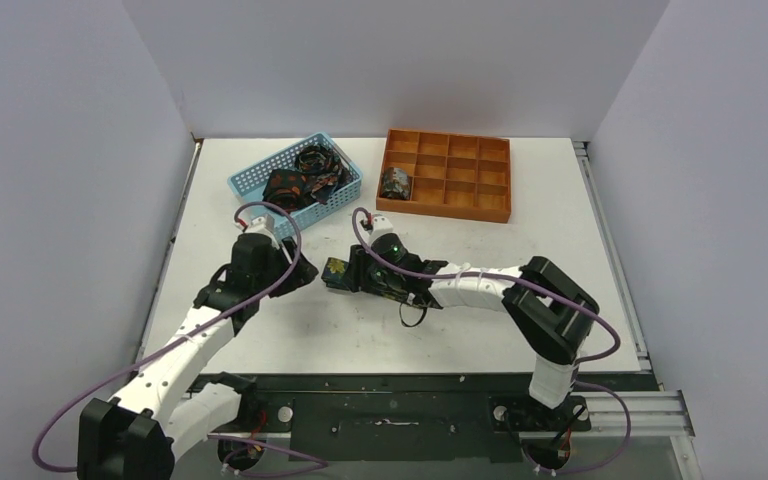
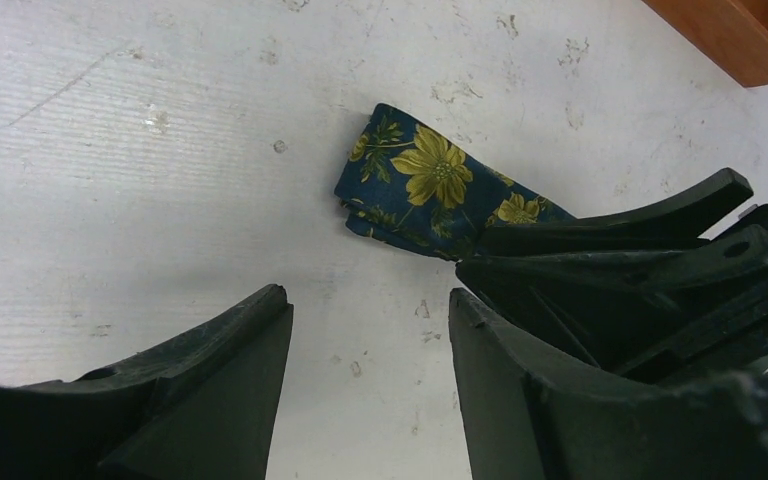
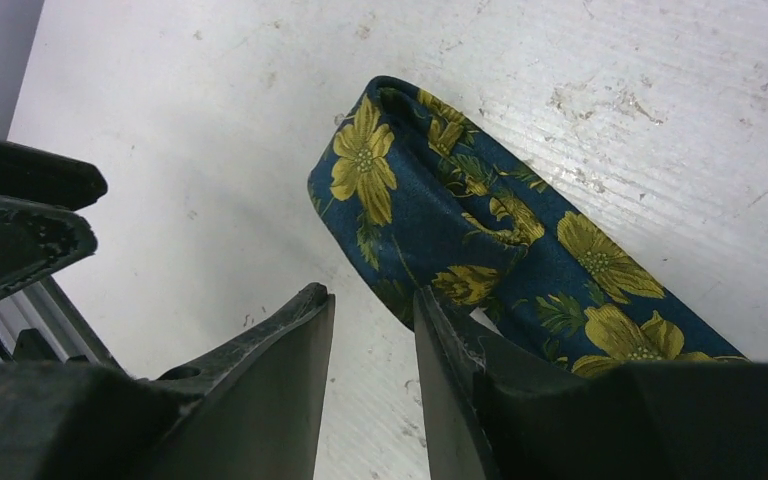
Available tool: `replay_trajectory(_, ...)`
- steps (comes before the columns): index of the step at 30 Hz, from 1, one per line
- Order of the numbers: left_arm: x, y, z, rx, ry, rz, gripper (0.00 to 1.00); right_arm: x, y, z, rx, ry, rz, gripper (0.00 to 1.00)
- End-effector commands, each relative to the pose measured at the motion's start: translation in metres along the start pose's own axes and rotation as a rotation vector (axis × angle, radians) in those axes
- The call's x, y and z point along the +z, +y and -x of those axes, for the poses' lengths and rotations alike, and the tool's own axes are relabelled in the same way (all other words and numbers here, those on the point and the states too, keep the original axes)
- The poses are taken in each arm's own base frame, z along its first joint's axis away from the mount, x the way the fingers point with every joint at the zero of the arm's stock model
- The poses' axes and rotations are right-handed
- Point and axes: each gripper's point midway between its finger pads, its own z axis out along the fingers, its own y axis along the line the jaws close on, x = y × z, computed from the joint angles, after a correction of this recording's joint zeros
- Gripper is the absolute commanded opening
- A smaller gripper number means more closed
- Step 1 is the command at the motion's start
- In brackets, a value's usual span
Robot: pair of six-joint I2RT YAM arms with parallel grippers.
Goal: Roll the ties
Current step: Roll the tie at the center of the board.
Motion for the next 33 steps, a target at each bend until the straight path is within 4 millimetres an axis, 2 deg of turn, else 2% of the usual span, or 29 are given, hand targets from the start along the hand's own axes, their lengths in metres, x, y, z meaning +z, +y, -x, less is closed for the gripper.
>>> replay_trajectory(1, 0.000, -0.019, 0.022, -0.039, -0.036, -0.066, 0.56, 0.010, 0.002, 0.024, 0.041, -0.062, 0.026, 0.36)
replay_trajectory(5, 0.007, -0.016, 0.014, -0.055, -0.012, -0.069, 0.56, 0.012, -0.024, 0.010, 0.069, -0.036, -0.016, 0.35)
replay_trajectory(9, 0.014, -0.017, 0.004, -0.075, 0.017, -0.092, 0.55, 0.012, -0.040, -0.002, 0.083, -0.013, -0.040, 0.35)
replay_trajectory(13, 0.017, -0.018, 0.005, -0.073, 0.028, -0.094, 0.56, 0.011, -0.052, -0.011, 0.094, 0.004, -0.054, 0.34)
replay_trajectory(21, 0.021, -0.034, 0.025, 0.040, 0.046, -0.127, 0.90, 0.013, -0.068, -0.016, 0.115, 0.013, -0.060, 0.34)
replay_trajectory(24, 0.033, -0.041, 0.026, 0.104, 0.080, -0.160, 0.93, 0.015, -0.072, -0.019, 0.133, 0.015, -0.059, 0.34)
replay_trajectory(30, 0.062, -0.062, 0.006, 0.191, 0.199, -0.346, 0.93, 0.016, -0.071, -0.018, 0.160, 0.014, -0.040, 0.34)
replay_trajectory(33, 0.078, -0.058, 0.003, 0.223, 0.229, -0.336, 0.93, 0.018, -0.073, -0.018, 0.171, 0.020, -0.035, 0.34)
